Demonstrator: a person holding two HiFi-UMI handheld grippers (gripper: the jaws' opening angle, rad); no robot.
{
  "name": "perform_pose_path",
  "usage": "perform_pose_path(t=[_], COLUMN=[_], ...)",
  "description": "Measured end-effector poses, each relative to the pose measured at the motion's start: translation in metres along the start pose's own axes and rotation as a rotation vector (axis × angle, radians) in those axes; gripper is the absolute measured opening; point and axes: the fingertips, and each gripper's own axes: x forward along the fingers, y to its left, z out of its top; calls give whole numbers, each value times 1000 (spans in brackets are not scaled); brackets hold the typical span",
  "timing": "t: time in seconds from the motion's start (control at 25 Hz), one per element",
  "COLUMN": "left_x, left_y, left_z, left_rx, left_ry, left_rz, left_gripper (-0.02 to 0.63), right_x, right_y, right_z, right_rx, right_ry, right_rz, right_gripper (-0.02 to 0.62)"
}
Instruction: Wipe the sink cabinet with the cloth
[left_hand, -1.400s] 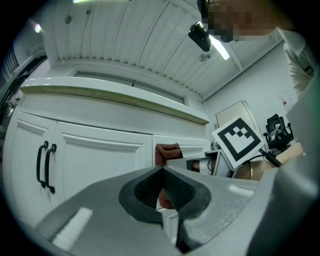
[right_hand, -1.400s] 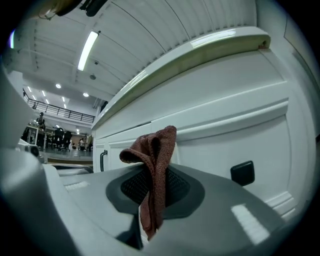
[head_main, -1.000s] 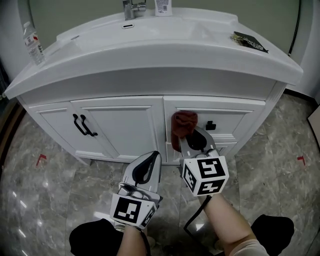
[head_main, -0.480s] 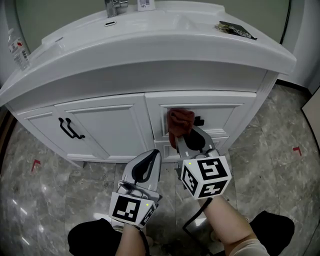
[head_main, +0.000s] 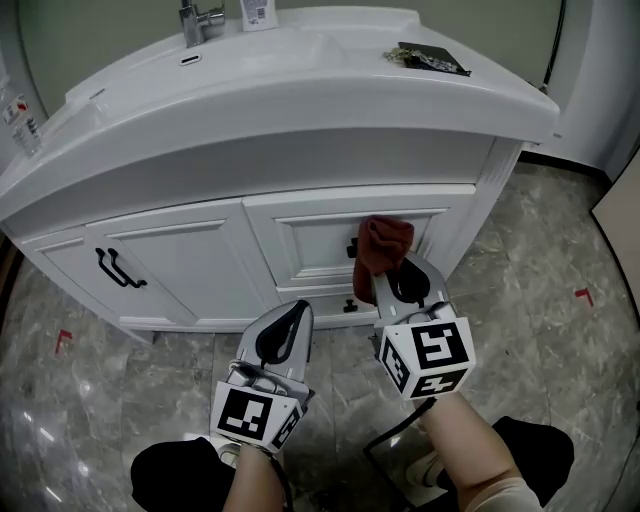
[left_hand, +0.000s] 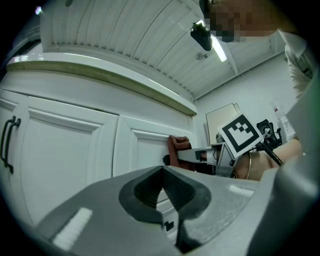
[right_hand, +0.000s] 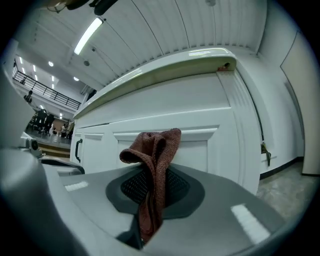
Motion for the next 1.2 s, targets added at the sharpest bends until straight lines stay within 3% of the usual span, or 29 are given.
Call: perform_pose_path(t=[0.36, 0.92, 1.2], left_x=[33, 54, 45], left_y=[-25, -35, -30], left_z=[-10, -19, -16], left_rx=[-36, -61, -51], left_ry=[2, 0, -4], left_rz=[-42, -40, -29], left_gripper=[0, 0, 0], right_x=[5, -24, -39], right_y=[-28, -82, -109], right_z=[-6, -6, -15], right_rx=[-64, -13, 40], right_ry=[9, 6, 20], right_rz=[-13, -113, -219], right_gripper=[78, 78, 78])
